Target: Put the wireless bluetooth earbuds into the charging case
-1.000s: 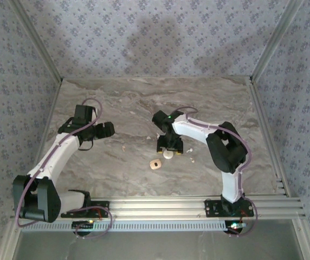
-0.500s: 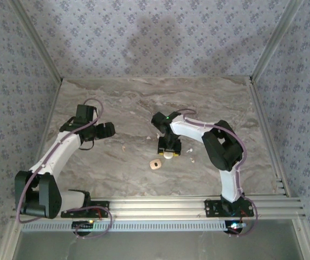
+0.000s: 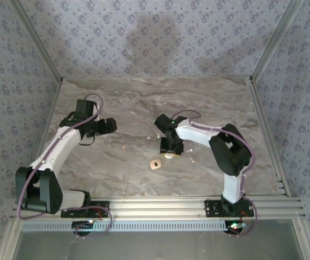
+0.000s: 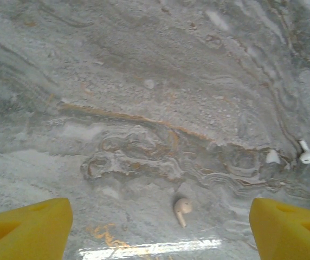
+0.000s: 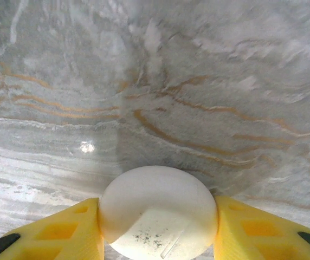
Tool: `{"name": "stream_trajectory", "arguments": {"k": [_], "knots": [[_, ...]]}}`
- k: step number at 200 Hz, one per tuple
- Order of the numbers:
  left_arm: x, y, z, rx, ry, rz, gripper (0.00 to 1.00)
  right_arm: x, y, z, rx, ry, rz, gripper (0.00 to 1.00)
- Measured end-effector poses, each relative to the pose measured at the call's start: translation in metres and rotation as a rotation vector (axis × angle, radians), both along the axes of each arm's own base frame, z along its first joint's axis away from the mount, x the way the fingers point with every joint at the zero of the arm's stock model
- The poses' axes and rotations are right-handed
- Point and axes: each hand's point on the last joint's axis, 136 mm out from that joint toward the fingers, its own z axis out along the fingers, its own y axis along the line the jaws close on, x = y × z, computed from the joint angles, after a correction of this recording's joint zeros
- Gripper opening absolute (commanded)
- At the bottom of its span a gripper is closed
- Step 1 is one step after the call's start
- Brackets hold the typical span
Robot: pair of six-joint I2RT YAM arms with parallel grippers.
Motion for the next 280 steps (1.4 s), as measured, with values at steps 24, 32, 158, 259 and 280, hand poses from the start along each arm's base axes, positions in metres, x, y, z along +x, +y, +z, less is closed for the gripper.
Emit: {"name": "stream_trajectory", "arguments": {"k": [24,32,158,259,280], "knots": [[0.001,-0.009,0.008,-0.04,0.023,-0.031,0.81,0.002,-0.008,0.003,0.019,-0.087,0.019,0.48],[0.001,-0.012,0.012,-0.054,0.031,-0.04,0.81,0.003,-0.01,0.005,0.022,-0.117,0.033,0.48],[-0.022,-0.052,0.051,-0.229,0.112,-0.257,0.69,0.026,0.003,0.083,0.155,-0.661,0.494,0.48],[-0.037,-0.081,0.062,-0.346,0.143,-0.419,0.64,0.022,0.024,0.131,0.163,-0.912,0.875,0.47],[-0.044,-0.089,0.065,-0.354,0.148,-0.47,0.62,0.018,0.027,0.132,0.151,-0.944,0.965,0.47]]}}
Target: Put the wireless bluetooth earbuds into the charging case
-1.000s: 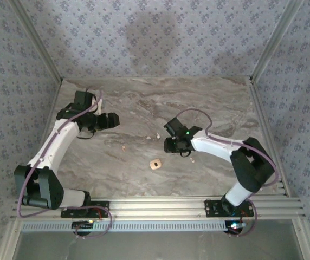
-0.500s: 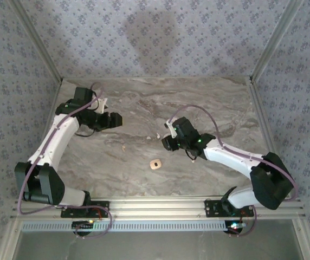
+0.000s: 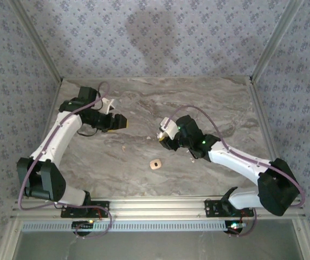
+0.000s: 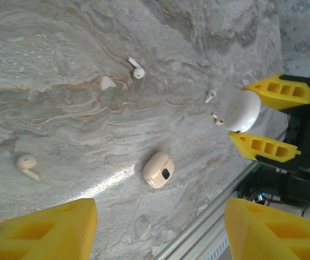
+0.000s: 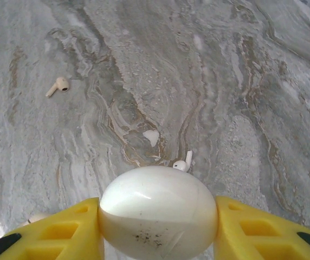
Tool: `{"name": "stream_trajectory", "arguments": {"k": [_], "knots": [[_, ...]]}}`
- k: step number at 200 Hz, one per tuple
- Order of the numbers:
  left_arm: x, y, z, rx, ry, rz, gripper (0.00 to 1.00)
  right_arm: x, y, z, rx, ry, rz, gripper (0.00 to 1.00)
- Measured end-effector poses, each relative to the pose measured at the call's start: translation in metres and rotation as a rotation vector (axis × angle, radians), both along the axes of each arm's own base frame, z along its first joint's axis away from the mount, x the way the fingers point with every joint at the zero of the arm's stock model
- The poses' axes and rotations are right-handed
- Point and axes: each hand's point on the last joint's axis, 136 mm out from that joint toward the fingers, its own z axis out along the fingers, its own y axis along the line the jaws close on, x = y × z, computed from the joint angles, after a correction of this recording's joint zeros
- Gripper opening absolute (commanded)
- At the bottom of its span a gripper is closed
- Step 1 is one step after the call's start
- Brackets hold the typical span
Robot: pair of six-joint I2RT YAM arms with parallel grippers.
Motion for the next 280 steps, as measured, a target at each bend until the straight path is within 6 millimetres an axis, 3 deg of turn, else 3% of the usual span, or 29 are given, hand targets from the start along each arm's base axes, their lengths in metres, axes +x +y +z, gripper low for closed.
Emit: {"name": "stream_trajectory", "arguments": {"k": [100,129,221,280], "knots": [[-0.038,-0.043,0.012,-0.073,-0.001,-0.241,0.58,-0.019,0.018,0.003,-0.155,-0.255,0.342,0.48],[-0.044,-0.049,0.013,-0.08,0.0,-0.271,0.52,-0.028,0.029,-0.001,-0.188,-0.302,0.437,0.48],[-0.043,-0.068,0.01,-0.07,-0.034,-0.286,0.48,-0.028,0.063,0.036,-0.061,-0.404,0.47,0.48],[-0.033,-0.07,0.0,-0.04,-0.032,-0.253,0.46,-0.033,0.074,0.045,0.005,-0.396,0.468,0.48]]}}
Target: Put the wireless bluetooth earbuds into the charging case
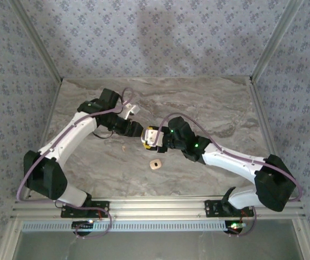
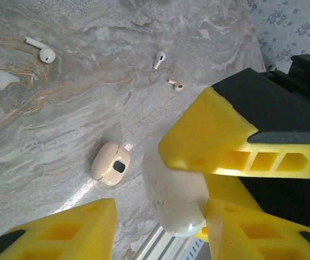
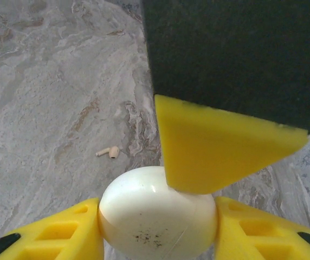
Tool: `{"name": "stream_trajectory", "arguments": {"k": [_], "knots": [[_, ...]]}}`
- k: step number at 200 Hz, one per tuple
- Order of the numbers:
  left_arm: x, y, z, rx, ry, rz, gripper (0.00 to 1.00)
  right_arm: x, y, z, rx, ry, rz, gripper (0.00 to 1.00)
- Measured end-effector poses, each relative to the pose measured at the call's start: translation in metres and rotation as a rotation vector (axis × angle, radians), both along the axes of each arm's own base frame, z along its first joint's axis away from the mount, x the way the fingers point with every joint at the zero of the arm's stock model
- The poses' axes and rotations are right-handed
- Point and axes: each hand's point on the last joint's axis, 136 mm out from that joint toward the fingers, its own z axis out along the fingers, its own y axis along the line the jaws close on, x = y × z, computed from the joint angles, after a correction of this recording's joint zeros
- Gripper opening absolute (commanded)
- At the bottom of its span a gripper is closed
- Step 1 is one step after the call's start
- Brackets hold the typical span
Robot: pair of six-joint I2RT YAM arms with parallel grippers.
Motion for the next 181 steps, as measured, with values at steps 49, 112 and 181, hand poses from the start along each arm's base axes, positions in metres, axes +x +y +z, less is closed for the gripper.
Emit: {"name": "stream_trajectory", "arguments": {"k": [49,112,181], "knots": [[-0.001,-0.005,-0.002,0.001,0.008,-0.004,0.45,0.002,0.003,-0.002,0.015,0.032,-0.017,0.48],[-0.004,-0.008,-0.003,0.002,0.006,-0.022,0.25,0.012,0.006,0.006,0.045,0.039,-0.062,0.48],[-0.002,-0.008,-0.003,0.0,-0.037,-0.051,0.19,0.016,0.0,0.01,0.083,0.076,-0.109,0.74]]}}
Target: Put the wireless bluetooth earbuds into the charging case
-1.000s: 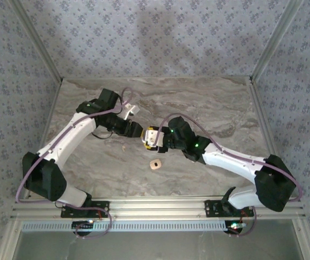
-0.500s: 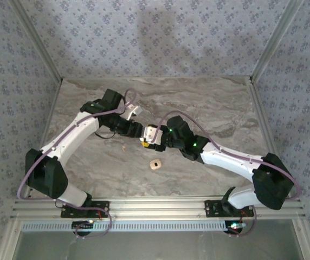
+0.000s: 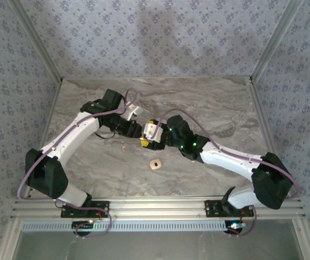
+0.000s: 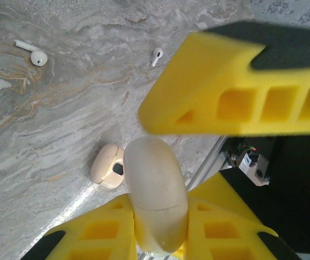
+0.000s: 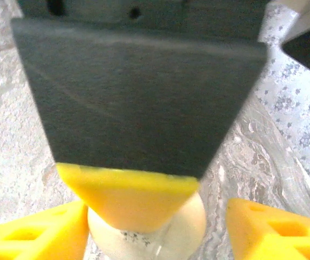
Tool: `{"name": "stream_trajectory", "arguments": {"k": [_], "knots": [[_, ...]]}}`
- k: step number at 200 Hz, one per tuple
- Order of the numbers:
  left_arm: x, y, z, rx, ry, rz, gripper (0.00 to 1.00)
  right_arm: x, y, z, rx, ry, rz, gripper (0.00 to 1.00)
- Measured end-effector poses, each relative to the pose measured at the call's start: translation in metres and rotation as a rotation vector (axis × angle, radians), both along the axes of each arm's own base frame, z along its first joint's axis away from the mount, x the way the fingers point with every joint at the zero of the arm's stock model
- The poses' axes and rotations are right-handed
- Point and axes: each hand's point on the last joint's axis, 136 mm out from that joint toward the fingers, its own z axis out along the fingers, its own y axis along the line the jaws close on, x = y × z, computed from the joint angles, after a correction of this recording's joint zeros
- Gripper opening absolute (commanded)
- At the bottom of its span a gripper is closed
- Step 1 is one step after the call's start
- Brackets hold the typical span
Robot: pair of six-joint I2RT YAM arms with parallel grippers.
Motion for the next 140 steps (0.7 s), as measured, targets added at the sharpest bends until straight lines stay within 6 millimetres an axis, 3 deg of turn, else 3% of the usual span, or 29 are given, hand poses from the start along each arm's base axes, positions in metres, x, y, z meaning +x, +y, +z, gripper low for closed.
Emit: {"name": "stream_trajectory", "arguments": {"k": [37,80,104,140], "knots": [[-0.005,0.0,0.002,-0.074,-0.117,-0.065,0.17,-0.006,-0.034,0.02,0.112,0.053,-0.023,0.75],[-0.02,-0.007,0.018,-0.235,-0.344,-0.196,0.15,-0.015,-0.07,0.046,0.234,0.129,-0.011,0.67],[-0.027,-0.01,0.031,-0.311,-0.462,-0.273,0.13,-0.024,-0.074,0.045,0.237,0.182,0.034,0.65],[-0.038,-0.016,0.044,-0.388,-0.564,-0.378,0.13,-0.038,-0.064,0.042,0.218,0.275,0.136,0.62]]}}
